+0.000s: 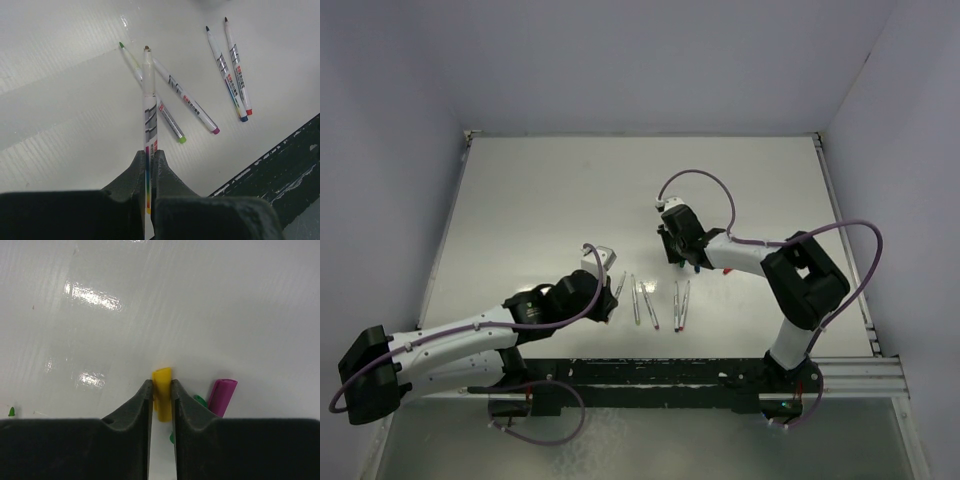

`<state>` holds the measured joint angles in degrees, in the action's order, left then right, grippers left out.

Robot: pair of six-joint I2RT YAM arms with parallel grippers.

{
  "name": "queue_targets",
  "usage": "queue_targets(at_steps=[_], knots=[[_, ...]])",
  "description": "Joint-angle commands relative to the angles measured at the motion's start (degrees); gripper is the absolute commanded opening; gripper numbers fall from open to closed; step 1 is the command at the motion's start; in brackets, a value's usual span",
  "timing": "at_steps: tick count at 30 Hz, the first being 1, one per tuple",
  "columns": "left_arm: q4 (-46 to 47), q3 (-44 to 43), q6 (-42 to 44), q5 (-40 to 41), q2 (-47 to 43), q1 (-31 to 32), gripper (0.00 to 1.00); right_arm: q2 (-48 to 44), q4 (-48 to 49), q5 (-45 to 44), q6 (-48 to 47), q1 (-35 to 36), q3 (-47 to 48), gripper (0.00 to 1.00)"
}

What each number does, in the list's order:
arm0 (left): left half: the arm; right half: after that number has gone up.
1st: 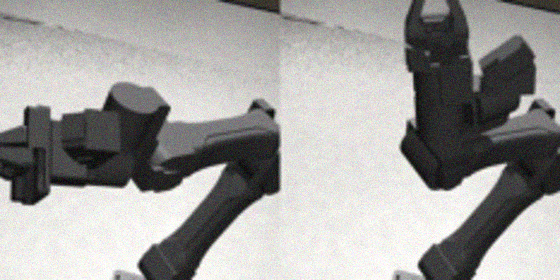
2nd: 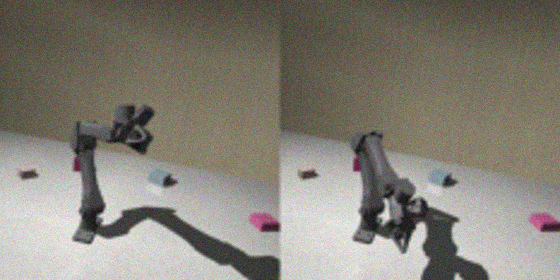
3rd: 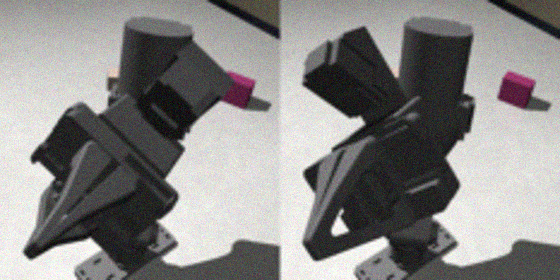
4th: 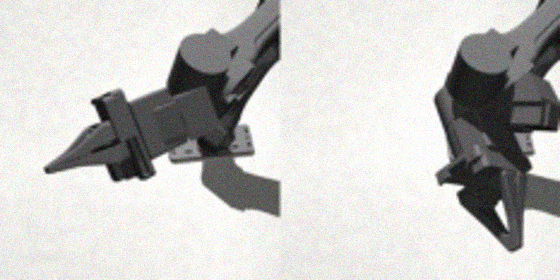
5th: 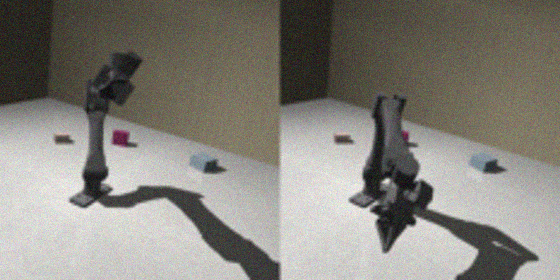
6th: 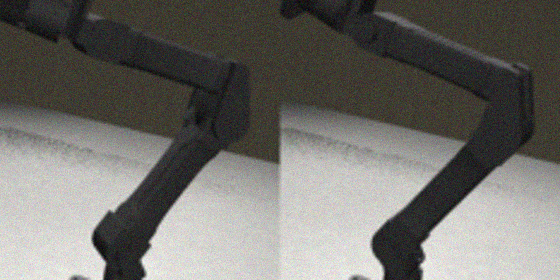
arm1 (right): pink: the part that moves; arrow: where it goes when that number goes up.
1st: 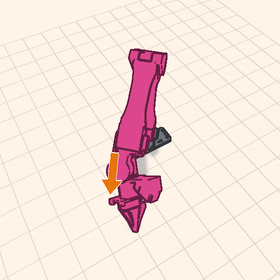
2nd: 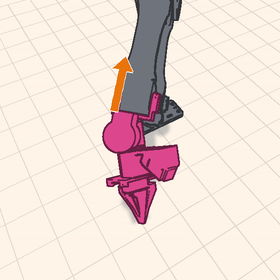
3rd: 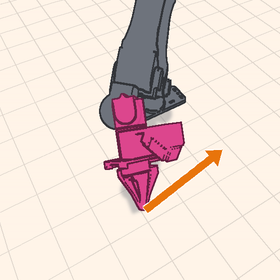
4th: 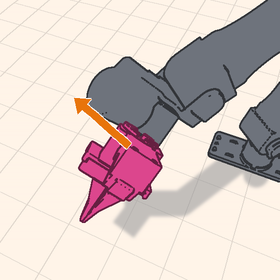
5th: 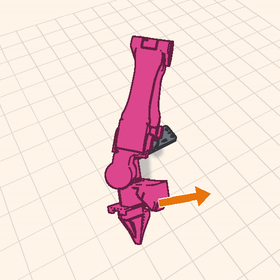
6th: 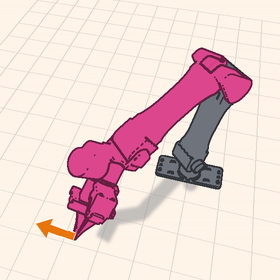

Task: Insert the pens into the pen caps

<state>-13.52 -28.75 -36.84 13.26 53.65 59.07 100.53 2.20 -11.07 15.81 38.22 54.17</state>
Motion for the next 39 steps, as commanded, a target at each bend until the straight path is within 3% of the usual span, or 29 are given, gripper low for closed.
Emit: queue_targets(at_steps=[1, 2, 5, 17, 28, 34, 39], knots=[[0.11, -0.82, -0.42, 1.19, -1.24, 0.30, 0.00, 2.42, -4.70, -1.38, 1.22, 0.34, 0.31, 0.17], [0.05, -0.94, -0.46, 1.24, -1.29, 0.32, 0.00, 2.81, -5.03, -1.07, 1.31, 0.32, 0.60, 0.10], [-0.02, -0.91, -0.38, 1.42, -1.52, 0.30, 0.00, 2.98, -5.11, -0.48, 2.41, 0.35, 0.72, 0.03], [1.91, -3.50, 2.32, 1.92, -0.04, 0.29, 0.00, -8.88, -2.71, 3.55, 2.65, 0.32, 5.41, 0.00], [17.44, -7.13, 8.77, -0.28, 4.46, 0.32, 0.00, -29.96, 17.13, 7.51, 6.57, 0.25, -4.38, 0.00], [29.29, -9.02, 11.32, -1.74, 8.44, 0.29, 0.00, -37.52, 29.83, 7.55, 12.11, 0.27, -11.50, 0.00], [32.62, -11.06, 11.73, -1.06, 10.36, 0.30, 0.00, -41.21, 37.03, 6.96, 15.18, 0.28, -16.39, 0.00]])
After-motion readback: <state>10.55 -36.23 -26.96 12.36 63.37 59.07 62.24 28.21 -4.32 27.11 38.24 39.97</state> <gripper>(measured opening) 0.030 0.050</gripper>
